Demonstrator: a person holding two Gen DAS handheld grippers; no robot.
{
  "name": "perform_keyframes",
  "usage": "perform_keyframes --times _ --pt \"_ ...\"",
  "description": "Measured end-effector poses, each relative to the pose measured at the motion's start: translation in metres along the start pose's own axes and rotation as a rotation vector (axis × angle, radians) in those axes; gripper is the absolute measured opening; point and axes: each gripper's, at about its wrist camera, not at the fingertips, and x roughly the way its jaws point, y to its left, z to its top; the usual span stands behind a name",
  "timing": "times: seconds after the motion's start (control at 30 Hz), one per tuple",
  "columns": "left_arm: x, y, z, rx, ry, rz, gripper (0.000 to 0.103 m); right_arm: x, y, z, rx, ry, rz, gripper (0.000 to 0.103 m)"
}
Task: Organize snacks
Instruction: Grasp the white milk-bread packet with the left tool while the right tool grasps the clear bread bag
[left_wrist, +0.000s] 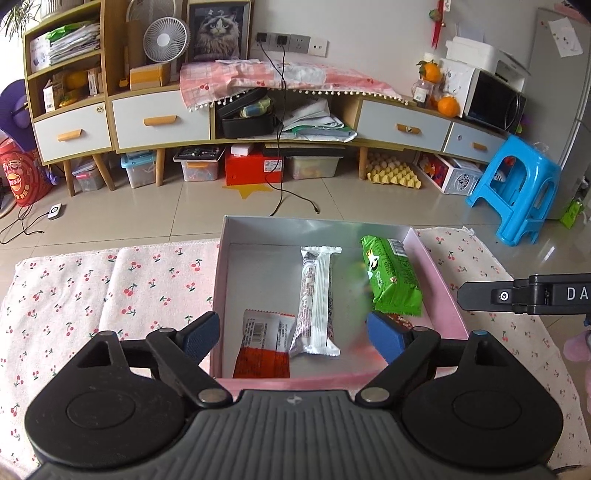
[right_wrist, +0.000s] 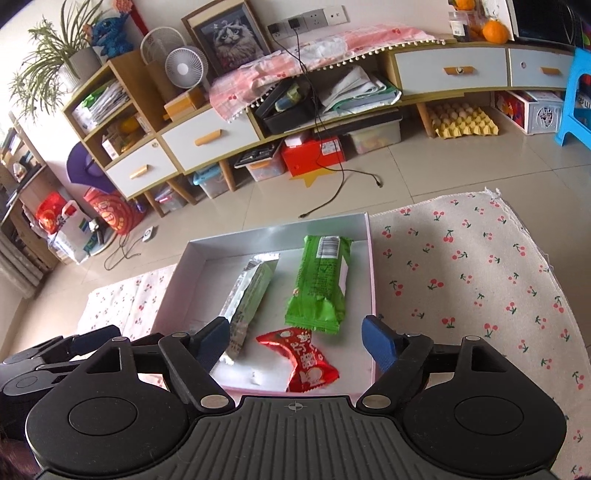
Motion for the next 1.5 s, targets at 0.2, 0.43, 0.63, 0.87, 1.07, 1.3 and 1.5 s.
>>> perform_keyframes --times 0.2,0.43,0.63,0.87,1.07,1.3,1.5 --pt "-0.018 0.007 -0.013 0.026 0.021 0.045 0.099 -0.012 0.013 -0.020 -0.026 0.020 0.006 0.085" --pt "-0.032 0.017 -0.028 0.032 0.043 0.085 0.102 -0.019 0.028 -0.041 -0.050 0.034 0.007 0.092" --pt "-0.035 0.029 -0.046 -0.013 0.085 0.110 0.102 -0.014 0.036 -0.059 -0.067 0.066 0.014 0.092" --pt "-0.043 0.052 -0.072 -0.104 0.107 0.179 0.102 -0.006 0.039 -0.081 -0.096 0.101 -0.005 0.092" --pt "-0.048 0.071 -0.083 -0.144 0.128 0.167 0.102 -0.003 0.049 -0.091 -0.134 0.116 0.017 0.092" --pt "-0.041 0.076 -0.092 -0.170 0.188 0.146 0.101 0.015 0.064 -0.101 -0.189 0.160 0.007 0.092" --pt "-0.031 0.076 -0.098 -0.235 0.247 0.099 0.092 0.027 0.074 -0.110 -0.222 0.195 0.022 0.092"
